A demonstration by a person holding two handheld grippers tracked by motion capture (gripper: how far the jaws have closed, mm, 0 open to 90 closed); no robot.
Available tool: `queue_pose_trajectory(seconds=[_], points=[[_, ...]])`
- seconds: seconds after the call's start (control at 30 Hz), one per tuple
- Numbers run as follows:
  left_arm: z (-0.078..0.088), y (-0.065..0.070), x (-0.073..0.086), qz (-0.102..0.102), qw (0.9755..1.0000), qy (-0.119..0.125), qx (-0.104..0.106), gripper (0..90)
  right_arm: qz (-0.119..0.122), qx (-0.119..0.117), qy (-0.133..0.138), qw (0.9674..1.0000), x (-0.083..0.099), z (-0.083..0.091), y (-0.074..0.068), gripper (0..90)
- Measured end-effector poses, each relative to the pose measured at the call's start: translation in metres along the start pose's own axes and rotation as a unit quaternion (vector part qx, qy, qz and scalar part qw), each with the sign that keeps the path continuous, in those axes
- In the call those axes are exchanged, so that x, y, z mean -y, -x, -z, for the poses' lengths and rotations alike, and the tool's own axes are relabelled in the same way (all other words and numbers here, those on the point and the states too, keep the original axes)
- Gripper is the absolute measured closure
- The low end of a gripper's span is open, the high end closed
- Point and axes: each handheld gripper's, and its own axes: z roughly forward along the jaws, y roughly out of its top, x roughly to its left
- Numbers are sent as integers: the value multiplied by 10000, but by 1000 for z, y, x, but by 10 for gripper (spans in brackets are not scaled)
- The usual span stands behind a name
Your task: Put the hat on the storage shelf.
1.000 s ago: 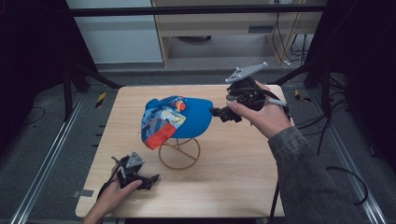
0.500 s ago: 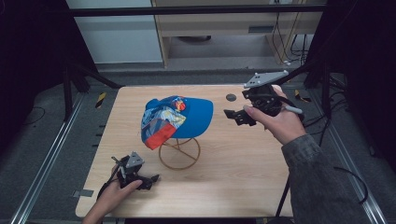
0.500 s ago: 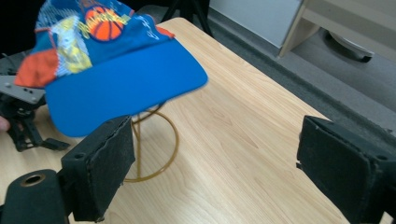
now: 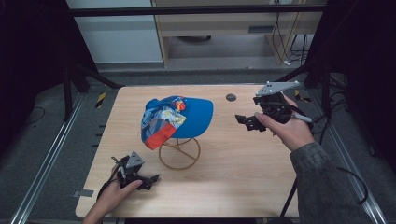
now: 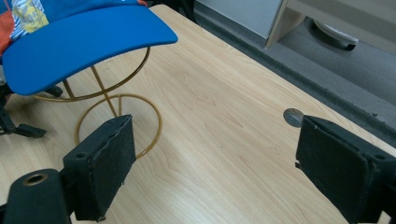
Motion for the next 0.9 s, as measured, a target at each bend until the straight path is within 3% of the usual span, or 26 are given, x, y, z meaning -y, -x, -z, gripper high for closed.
queue_pose_trajectory(seconds=[0.9], points=[[0,0,0,16,10000,-1,-2,0,-307,193,-53,9993,70,-6,5,114]])
